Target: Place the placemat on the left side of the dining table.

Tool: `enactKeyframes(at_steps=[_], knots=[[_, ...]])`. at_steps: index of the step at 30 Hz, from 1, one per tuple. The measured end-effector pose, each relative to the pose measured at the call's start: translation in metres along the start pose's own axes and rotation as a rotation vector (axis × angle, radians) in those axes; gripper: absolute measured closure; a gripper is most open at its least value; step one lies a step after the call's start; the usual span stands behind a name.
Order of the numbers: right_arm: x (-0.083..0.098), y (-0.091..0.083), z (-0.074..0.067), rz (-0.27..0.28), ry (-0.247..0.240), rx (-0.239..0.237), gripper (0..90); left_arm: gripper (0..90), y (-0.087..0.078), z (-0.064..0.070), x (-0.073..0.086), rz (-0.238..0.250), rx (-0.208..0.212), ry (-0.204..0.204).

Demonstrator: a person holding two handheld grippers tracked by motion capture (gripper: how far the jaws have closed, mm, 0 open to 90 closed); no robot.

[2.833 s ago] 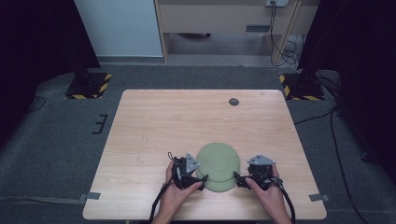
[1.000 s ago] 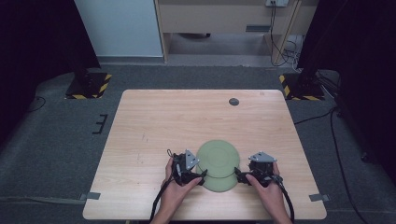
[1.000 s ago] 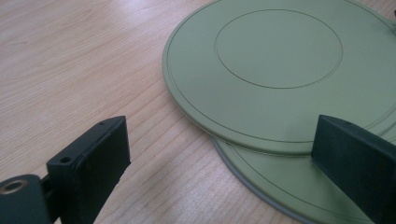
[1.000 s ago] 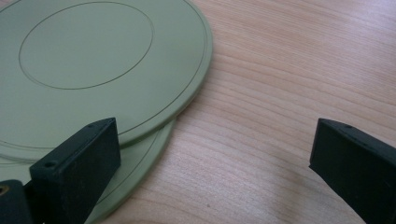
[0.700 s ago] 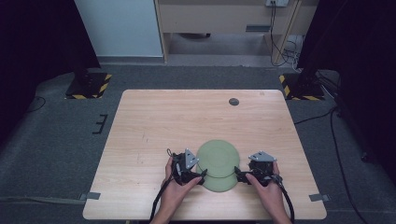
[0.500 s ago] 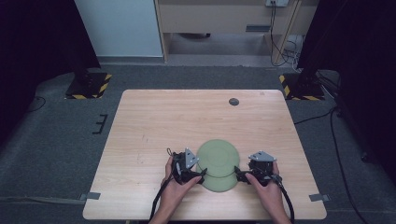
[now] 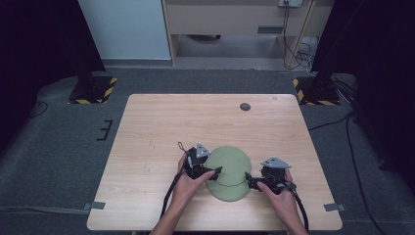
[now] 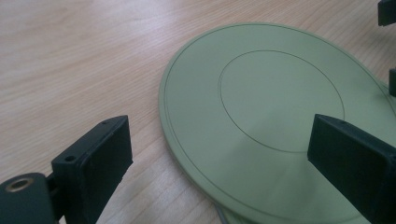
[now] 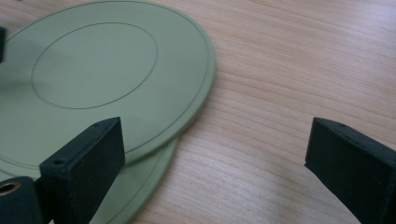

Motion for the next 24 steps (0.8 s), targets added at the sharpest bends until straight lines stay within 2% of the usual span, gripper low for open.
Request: enactKeyframes(at_steps=[4, 6, 8, 9, 12, 14, 16, 19, 20, 21, 22, 24], knots=[[-0.001, 0.002, -0.004, -0.003, -0.012, -0.007, 5.3, 6.0, 0.006, -0.003, 0.000, -0.012, 0.032, -0.064], [-0.001, 0.002, -0.005, -0.004, -0.013, -0.007, 5.2, 6.2, 0.009, -0.005, 0.001, -0.036, 0.043, -0.082], [-0.001, 0.002, -0.005, -0.006, -0.012, -0.007, 5.1, 8.8, 0.011, -0.005, 0.003, -0.059, 0.085, -0.137], [-0.001, 0.003, -0.005, -0.005, -0.009, -0.008, 5.1, 9.3, 0.012, -0.005, 0.003, -0.053, 0.089, -0.139], [-0.001, 0.003, -0.005, -0.004, -0.006, -0.007, 4.8, 10.8, 0.014, -0.002, 0.004, -0.067, 0.054, -0.067], [0.000, 0.003, -0.005, -0.003, -0.002, -0.007, 4.4, 10.9, 0.014, 0.001, 0.004, -0.067, 0.070, -0.068], [0.000, 0.003, -0.005, -0.003, 0.000, -0.007, 4.4, 10.8, 0.015, 0.002, 0.004, -0.064, 0.064, -0.070], [0.000, 0.004, -0.004, -0.002, 0.007, -0.008, 3.3, 14.2, 0.014, 0.001, 0.003, -0.049, 0.065, -0.108], [0.001, 0.004, -0.004, -0.002, 0.009, -0.009, 3.2, 16.4, 0.013, 0.000, 0.003, -0.041, 0.064, -0.117], [0.001, 0.004, -0.004, -0.002, 0.009, -0.009, 3.2, 16.4, 0.011, 0.000, 0.001, -0.030, 0.060, -0.109], [0.001, 0.004, -0.004, -0.002, 0.009, -0.010, 3.2, 22.7, 0.009, 0.000, 0.000, -0.015, 0.053, -0.107], [0.001, 0.004, -0.004, -0.002, 0.008, -0.009, 3.2, 25.8, 0.001, 0.000, -0.006, 0.031, 0.067, -0.129]])
Point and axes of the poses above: each handheld gripper's, and its own axes: y roughly forward along the jaws, x roughly out of its underside, z roughly to its right, the point moved 5 cm from there along y, roughly forward along the jaws, and after that the axes turned 9 degrees about -y, right-handed, at the moved point
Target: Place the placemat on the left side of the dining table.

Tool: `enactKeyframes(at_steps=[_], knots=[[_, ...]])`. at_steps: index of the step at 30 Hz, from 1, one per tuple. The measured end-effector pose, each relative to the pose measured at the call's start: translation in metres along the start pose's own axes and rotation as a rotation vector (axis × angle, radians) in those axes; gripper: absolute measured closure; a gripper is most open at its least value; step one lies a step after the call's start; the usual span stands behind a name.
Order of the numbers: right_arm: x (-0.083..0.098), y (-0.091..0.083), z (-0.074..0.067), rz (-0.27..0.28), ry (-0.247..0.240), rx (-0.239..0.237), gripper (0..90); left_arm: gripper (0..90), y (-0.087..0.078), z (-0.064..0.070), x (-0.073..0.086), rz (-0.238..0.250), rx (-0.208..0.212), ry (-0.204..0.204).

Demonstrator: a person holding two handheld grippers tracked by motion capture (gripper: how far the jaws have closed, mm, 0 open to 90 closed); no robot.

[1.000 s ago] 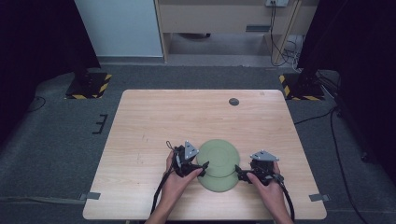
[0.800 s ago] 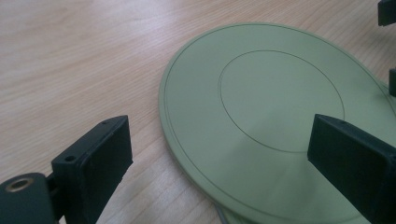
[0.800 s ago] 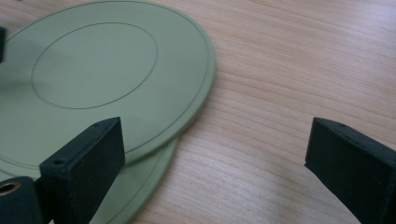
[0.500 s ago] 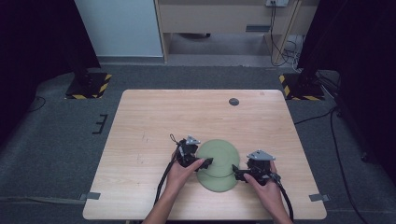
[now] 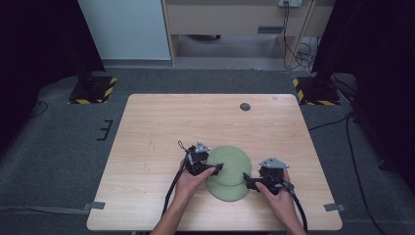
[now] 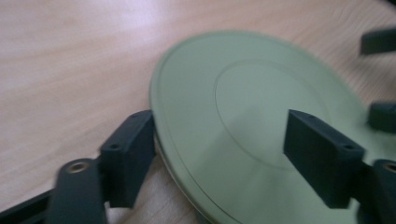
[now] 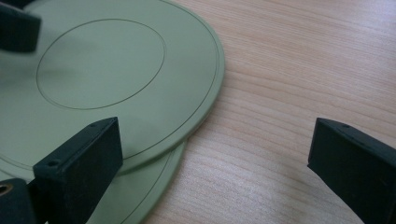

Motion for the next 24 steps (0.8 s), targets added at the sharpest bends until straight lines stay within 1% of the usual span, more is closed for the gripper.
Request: enactKeyframes(at_steps=[1, 2, 3, 4, 5, 7, 9, 12, 15, 16, 17, 18, 21, 24], knots=[[0.000, 0.000, 0.000, 0.000, 0.000, 0.001, 3.2, 30.3, -0.003, 0.001, -0.002, 0.019, 0.008, -0.007], [0.000, 0.000, 0.000, 0.000, 0.001, 0.002, 3.2, 38.0, -0.007, 0.003, -0.006, 0.043, 0.017, -0.008], [0.000, 0.000, 0.000, 0.000, 0.001, 0.002, 3.2, 38.0, -0.009, 0.004, -0.007, 0.051, 0.018, -0.002], [0.000, 0.000, 0.000, 0.002, 0.000, 0.003, 3.2, 44.0, -0.011, 0.006, -0.010, 0.061, 0.018, 0.006], [0.000, 0.000, 0.000, 0.002, 0.000, 0.003, 3.2, 44.0, -0.012, 0.007, -0.011, 0.071, 0.017, 0.009], [0.000, 0.000, 0.000, 0.001, 0.001, 0.001, 3.2, 51.4, -0.014, 0.009, -0.013, 0.090, 0.022, 0.011], [0.000, 0.000, 0.000, 0.001, 0.002, 0.003, 3.0, 59.2, -0.016, 0.010, -0.015, 0.108, 0.049, -0.015], [0.000, 0.000, 0.000, 0.001, 0.002, 0.003, 3.0, 69.2, -0.016, 0.011, -0.014, 0.099, 0.081, -0.036], [0.000, 0.000, 0.000, 0.002, 0.001, 0.004, 2.9, 74.1, -0.014, 0.012, -0.011, 0.064, 0.092, -0.032], [0.000, 0.000, 0.000, 0.002, 0.000, 0.004, 3.0, 75.0, -0.013, 0.013, -0.011, 0.059, 0.082, -0.021], [0.000, 0.000, 0.000, 0.001, 0.001, 0.003, 2.9, 75.3, -0.013, 0.014, -0.010, 0.060, 0.063, -0.003], [0.000, 0.000, 0.000, 0.001, 0.001, 0.003, 2.9, 75.9, -0.013, 0.014, -0.010, 0.064, 0.052, 0.006], [0.000, 0.000, 0.000, 0.001, 0.001, 0.003, 3.1, 76.8, -0.012, 0.013, -0.011, 0.078, 0.041, 0.001], [0.000, -0.001, 0.003, -0.003, 0.007, -0.001, 3.8, 77.5, -0.010, 0.013, -0.010, 0.075, 0.025, 0.010]])
Point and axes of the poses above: each handheld gripper's, and its own axes: y roughly forward along the jaws, x roughly out of its underside, z roughly to its right, the point moved 5 cm from there along y, roughly forward along the jaws, and after that the axes turned 9 degrees about -y, right-handed, at the moved point
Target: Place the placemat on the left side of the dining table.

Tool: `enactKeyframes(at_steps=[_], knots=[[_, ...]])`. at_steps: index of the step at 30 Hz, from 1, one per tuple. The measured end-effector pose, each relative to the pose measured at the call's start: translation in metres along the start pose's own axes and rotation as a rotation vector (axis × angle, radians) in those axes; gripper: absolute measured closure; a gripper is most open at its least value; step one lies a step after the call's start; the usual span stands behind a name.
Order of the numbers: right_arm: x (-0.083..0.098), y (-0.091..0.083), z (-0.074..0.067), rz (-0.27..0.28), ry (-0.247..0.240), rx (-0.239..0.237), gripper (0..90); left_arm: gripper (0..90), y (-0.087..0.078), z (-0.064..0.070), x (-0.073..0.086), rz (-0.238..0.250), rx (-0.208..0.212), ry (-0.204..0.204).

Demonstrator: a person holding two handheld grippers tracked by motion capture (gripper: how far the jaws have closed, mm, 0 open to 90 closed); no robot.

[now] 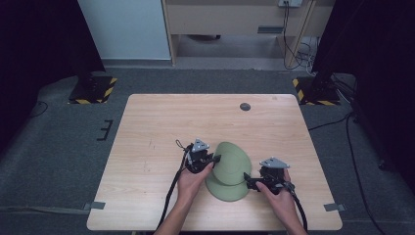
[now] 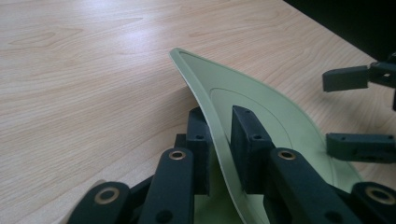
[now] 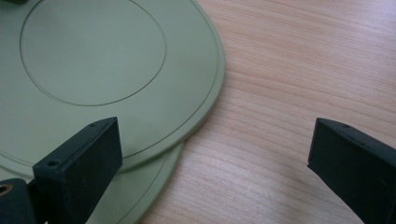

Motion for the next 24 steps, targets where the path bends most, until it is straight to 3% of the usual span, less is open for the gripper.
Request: enactKeyframes(at_steps=[3, 8, 14, 20, 24], knots=[[0.001, -0.004, 0.015, 0.005, 0.038, 0.019, 4.2, 77.8, 0.001, 0.000, 0.001, -0.005, -0.015, 0.009], [0.010, -0.011, 0.049, -0.006, 0.120, 0.089, 5.1, 79.3, 0.001, 0.001, 0.001, -0.015, -0.038, 0.027], [0.019, -0.016, 0.075, -0.009, 0.174, 0.140, 5.7, 84.2, -0.001, 0.004, -0.003, -0.038, -0.019, 0.031], [0.025, -0.015, 0.082, -0.032, 0.191, 0.157, 6.1, 85.0, -0.010, 0.016, -0.013, -0.023, -0.007, 0.063], [0.027, -0.011, 0.082, -0.053, 0.181, 0.165, 6.1, 85.1, -0.017, 0.024, -0.018, 0.001, 0.017, 0.058]])
Point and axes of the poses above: each handheld gripper's, and its own axes: y roughly forward along the jaws, x roughly out of its underside, z roughly to its right, the point moved 5 cm from there along y, roughly forward along the jaws, and after that the axes turned 9 degrees about -y, right-handed, at the moved point
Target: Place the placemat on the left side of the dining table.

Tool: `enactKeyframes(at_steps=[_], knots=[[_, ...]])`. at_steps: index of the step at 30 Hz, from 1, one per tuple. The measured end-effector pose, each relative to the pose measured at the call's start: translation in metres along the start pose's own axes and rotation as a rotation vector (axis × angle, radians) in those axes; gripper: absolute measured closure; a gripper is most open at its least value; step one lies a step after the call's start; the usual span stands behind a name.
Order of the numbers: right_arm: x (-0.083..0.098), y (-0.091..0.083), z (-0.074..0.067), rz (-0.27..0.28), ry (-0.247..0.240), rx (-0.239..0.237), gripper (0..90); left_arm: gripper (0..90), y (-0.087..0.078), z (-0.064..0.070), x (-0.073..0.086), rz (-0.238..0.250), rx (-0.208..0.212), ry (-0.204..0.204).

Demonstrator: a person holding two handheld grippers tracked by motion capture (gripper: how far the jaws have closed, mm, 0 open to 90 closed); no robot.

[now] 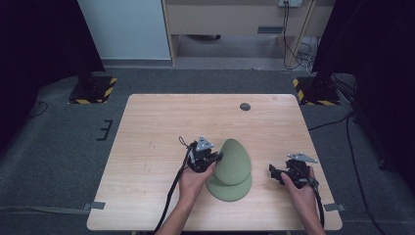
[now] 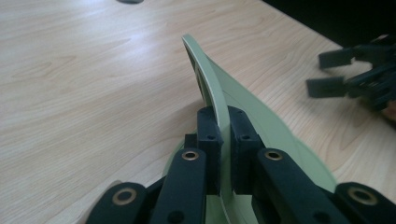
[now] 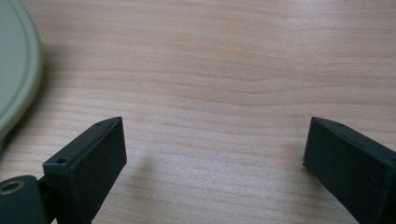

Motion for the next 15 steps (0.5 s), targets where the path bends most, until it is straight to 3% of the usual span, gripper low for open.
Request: enactKeyframes(at_steps=[15], knots=[[0.001, 0.002, -0.001, -0.020, -0.013, 0.007, 5.3, 85.3, -0.013, 0.020, -0.025, 0.015, 0.041, 0.021]])
Point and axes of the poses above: each handheld gripper's, and its own axes: y roughly forward along the jaws, x roughly out of its underside, z roughly to its right, the point moved 5 cm from there along y, roughly forward along the jaws, and after that the axes turned 9 degrees about -y, right-handed, at the moved point
